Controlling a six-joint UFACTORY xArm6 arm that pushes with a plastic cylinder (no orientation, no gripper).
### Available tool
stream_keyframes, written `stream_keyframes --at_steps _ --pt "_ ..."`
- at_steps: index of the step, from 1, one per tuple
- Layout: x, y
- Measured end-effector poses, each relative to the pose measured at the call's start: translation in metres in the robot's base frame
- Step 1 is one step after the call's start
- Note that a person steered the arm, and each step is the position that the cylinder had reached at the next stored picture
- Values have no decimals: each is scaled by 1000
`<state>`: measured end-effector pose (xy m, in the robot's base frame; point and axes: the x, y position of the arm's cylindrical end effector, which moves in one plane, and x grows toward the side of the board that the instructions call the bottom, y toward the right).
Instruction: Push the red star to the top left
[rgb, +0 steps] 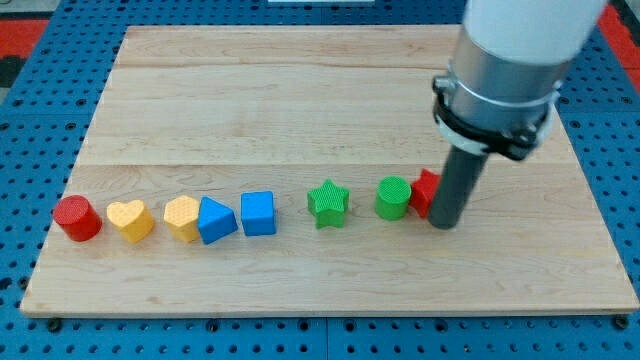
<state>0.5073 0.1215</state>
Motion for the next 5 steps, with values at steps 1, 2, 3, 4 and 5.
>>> stream_keyframes --at_steps 1,2,3,4,5 --pt "-48 -14" --pt "-99 -24" --pt "-154 -30" --pt "-183 -97" --pt "-186 -170"
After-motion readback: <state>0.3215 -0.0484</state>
